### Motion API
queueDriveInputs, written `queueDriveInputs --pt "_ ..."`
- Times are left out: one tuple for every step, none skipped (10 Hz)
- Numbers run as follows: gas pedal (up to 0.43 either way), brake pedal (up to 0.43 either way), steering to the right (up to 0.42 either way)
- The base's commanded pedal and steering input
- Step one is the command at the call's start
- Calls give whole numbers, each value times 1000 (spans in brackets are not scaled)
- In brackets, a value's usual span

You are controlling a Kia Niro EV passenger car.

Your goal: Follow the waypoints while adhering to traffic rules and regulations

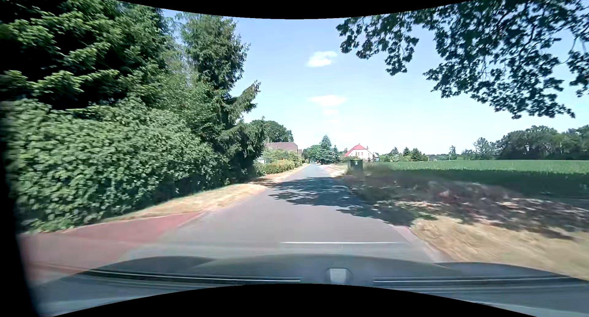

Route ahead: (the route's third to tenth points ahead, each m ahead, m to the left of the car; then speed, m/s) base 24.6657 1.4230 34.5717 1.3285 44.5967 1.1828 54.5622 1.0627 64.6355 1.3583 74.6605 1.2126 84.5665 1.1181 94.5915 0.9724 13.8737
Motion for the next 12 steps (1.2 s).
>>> queueDriveInputs --pt "138 6 4" --pt "138 6 3" --pt "138 6 2" --pt "138 6 2" --pt "138 6 2" --pt "138 6 2" --pt "138 6 2" --pt "130 6 2" --pt "118 6 2" --pt "118 6 2" --pt "118 6 2" --pt "118 6 2"
